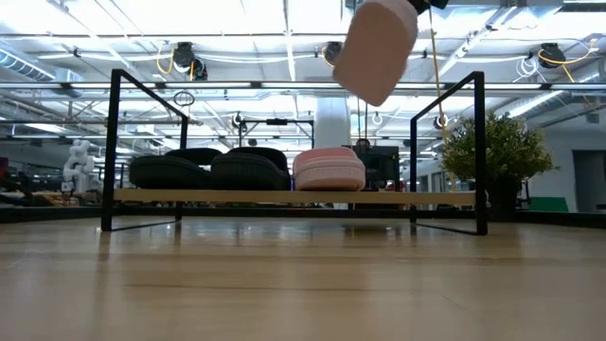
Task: Pick and place slides into the shelf
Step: Put the pink slipper on the shelf
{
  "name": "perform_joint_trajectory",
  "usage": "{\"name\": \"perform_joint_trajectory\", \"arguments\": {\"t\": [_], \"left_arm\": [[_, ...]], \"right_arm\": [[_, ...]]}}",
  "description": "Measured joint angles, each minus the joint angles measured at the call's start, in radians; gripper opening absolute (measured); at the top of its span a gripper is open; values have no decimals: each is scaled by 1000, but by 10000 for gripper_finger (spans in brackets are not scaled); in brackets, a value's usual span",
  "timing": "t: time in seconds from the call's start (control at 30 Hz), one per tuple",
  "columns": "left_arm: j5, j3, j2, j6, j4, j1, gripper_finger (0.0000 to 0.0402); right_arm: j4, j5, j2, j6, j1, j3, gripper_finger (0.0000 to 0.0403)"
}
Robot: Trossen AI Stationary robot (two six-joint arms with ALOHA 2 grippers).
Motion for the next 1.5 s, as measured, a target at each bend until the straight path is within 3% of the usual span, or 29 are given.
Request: {"name": "perform_joint_trajectory", "arguments": {"t": [0.5, 0.97, 1.5], "left_arm": [[0, 0, 0, 4, 0, 0, 113], [0, 0, 0, 7, -5, 0, 113], [0, 0, 0, 20, -6, 0, 113]], "right_arm": [[-92, -27, 6, 53, -1, 2, 0], [-134, -60, 150, 14, -12, 2, 0], [-143, -83, 151, 15, -43, -24, 0]]}}
